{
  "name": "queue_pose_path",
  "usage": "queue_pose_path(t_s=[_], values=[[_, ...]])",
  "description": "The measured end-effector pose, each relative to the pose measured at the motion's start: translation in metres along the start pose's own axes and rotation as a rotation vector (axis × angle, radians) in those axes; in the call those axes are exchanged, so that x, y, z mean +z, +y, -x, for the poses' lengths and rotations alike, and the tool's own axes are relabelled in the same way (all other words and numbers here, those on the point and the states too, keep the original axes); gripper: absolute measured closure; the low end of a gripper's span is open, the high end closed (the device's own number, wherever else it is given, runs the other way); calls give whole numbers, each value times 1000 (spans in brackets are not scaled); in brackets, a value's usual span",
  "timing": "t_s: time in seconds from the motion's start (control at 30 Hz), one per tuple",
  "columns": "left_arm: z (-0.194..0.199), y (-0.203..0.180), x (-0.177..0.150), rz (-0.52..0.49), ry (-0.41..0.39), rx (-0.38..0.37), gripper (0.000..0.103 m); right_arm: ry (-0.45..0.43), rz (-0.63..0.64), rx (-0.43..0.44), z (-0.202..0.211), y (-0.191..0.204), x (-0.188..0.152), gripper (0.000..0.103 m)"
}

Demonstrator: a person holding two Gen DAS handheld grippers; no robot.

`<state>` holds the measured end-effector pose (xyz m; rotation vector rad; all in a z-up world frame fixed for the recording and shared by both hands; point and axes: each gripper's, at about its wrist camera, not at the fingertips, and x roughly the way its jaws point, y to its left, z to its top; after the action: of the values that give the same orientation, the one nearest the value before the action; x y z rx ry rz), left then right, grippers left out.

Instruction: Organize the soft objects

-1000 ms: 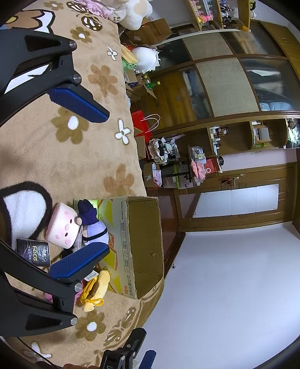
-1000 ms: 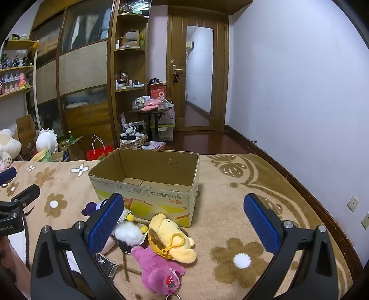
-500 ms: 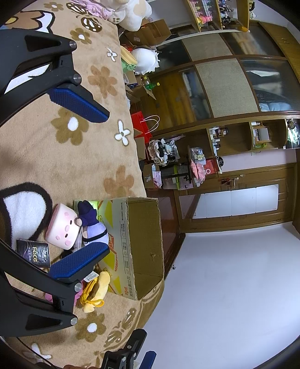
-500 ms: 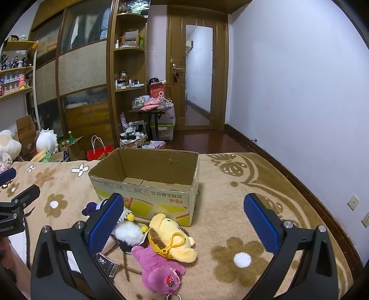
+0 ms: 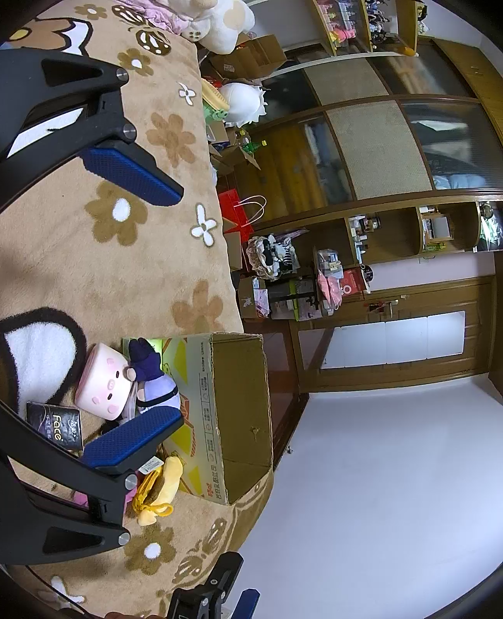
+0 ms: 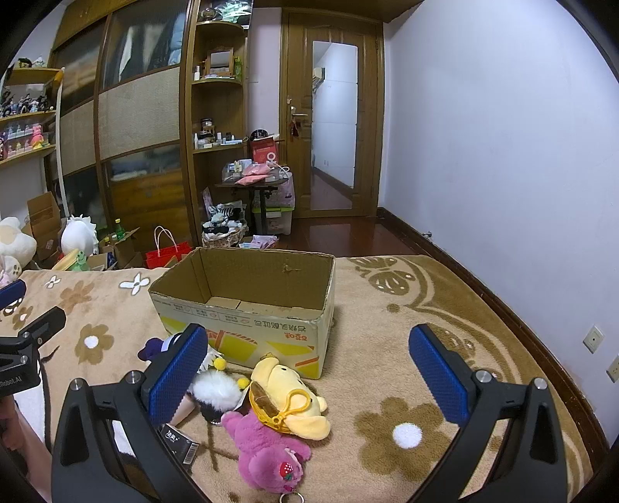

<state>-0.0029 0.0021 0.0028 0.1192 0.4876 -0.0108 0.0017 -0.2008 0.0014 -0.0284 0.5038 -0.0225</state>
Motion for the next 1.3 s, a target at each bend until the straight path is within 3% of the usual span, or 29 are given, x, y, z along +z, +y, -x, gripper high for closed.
queue_pose_path(t_s=[1.3], values=[[0, 0, 0, -2, 2, 2, 1, 5, 3, 5, 0, 4, -3, 0]])
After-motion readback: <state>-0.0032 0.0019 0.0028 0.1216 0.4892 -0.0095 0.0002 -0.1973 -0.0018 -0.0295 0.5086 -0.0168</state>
